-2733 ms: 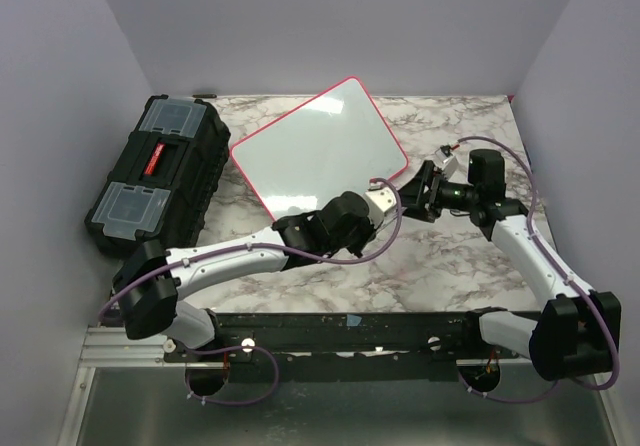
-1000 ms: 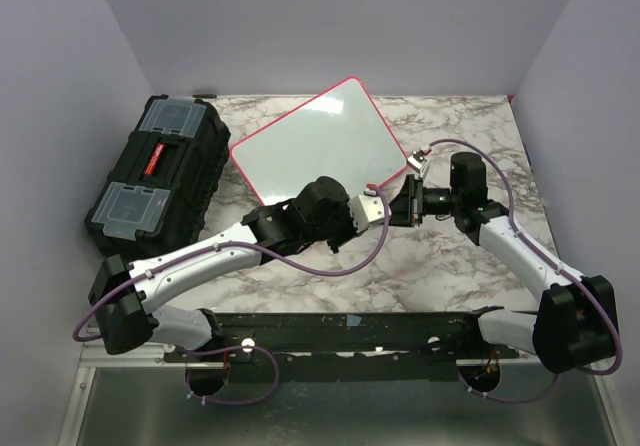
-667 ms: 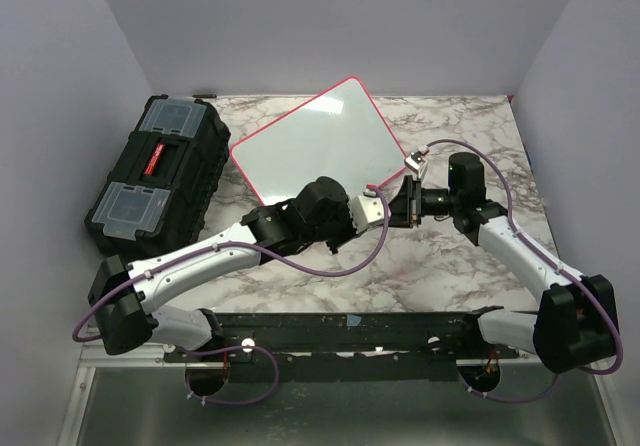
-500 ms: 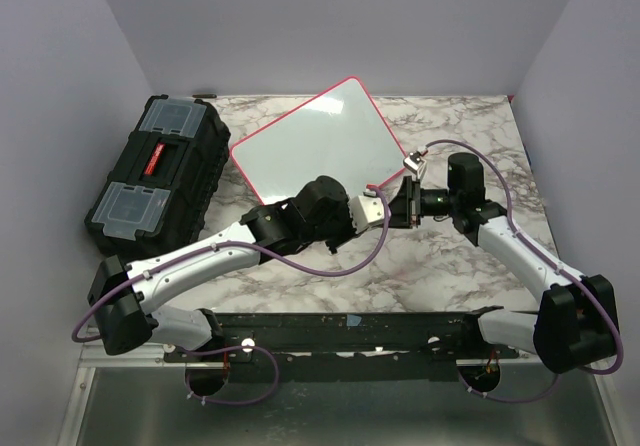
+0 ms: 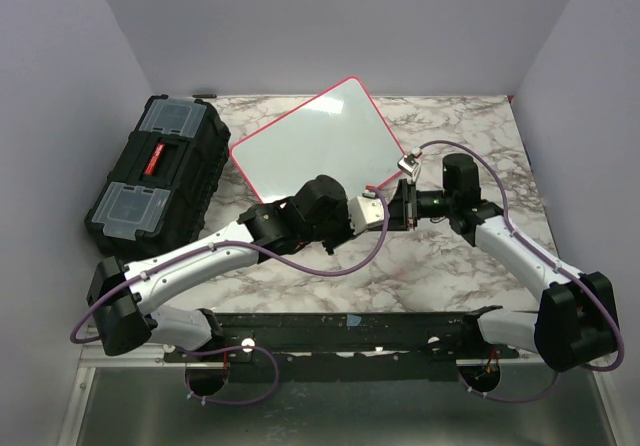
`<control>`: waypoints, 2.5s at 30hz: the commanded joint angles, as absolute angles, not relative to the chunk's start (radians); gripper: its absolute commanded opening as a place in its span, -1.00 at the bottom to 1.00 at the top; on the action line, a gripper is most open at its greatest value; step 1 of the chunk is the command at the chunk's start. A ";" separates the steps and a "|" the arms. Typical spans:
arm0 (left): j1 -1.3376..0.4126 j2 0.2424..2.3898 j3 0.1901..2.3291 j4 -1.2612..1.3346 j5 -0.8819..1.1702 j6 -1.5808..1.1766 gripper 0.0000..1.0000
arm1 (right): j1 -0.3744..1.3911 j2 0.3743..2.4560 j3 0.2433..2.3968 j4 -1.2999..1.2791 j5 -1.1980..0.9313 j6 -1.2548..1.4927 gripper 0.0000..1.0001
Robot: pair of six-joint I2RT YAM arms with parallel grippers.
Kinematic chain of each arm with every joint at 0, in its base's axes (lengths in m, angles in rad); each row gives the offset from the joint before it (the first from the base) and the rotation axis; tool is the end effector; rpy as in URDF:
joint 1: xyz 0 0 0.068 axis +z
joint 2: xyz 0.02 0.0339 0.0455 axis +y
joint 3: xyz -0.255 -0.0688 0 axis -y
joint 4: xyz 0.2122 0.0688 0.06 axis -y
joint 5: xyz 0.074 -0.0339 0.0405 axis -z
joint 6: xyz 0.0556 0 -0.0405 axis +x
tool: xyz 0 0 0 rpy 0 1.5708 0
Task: Write a sentence on the whiteboard
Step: Open the whiteboard marker at the center of the board.
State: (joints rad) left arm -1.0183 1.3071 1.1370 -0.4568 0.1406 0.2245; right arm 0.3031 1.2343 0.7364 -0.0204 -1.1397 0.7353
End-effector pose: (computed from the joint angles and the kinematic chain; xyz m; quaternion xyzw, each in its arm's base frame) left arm 0.1389 -0.2402 0.3072 0.5432 0.7038 -0.2330 0.3941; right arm 0.2096 0.1185 0.2574 -0.1086 0.7692 0.6149 0.1357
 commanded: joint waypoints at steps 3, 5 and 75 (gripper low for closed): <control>-1.017 1.290 1.180 -0.447 0.173 0.241 -1.00 | 0.324 1.243 0.776 -0.040 -1.174 0.711 -0.57; -1.018 1.289 1.180 -0.449 0.170 0.241 -1.00 | 0.325 1.243 0.776 -0.042 -1.174 0.709 -0.69; -0.687 1.231 1.153 -0.247 0.822 -0.128 -0.89 | 0.336 1.171 0.835 0.283 -1.273 0.874 -0.99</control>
